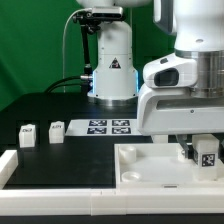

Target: Assemble one leg

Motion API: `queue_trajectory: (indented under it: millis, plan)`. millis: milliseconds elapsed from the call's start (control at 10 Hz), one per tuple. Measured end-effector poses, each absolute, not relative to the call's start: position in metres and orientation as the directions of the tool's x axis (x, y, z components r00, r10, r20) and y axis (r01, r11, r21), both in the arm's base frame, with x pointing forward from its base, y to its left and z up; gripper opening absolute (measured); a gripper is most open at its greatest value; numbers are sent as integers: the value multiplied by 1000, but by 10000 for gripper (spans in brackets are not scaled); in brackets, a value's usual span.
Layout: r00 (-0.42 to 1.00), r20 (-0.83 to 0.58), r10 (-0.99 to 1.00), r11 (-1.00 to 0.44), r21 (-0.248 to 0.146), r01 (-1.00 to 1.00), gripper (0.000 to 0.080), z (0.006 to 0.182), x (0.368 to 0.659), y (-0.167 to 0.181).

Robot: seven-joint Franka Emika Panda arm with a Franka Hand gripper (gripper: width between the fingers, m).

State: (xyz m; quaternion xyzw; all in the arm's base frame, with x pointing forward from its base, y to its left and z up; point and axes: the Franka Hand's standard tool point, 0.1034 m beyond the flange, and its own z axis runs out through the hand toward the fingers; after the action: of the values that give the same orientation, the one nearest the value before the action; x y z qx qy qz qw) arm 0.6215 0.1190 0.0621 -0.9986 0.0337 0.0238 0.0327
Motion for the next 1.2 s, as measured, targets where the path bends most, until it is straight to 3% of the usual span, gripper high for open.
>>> queue_trajectory:
  millis: [100,300,600,900,1200]
  plan:
    - [997,-50,-66,-996,-64,-69,290,62,621,119]
    - [995,-51,-89,-994,-63,-92,290,62,621,119]
    - [928,-67,-365,-928,-49,-369,290,62,621,119]
    - [640,-69,-765,-642,-6,-767,290,62,622,119]
    - [191,-61,-980,-192,7,-981,290,63,625,117]
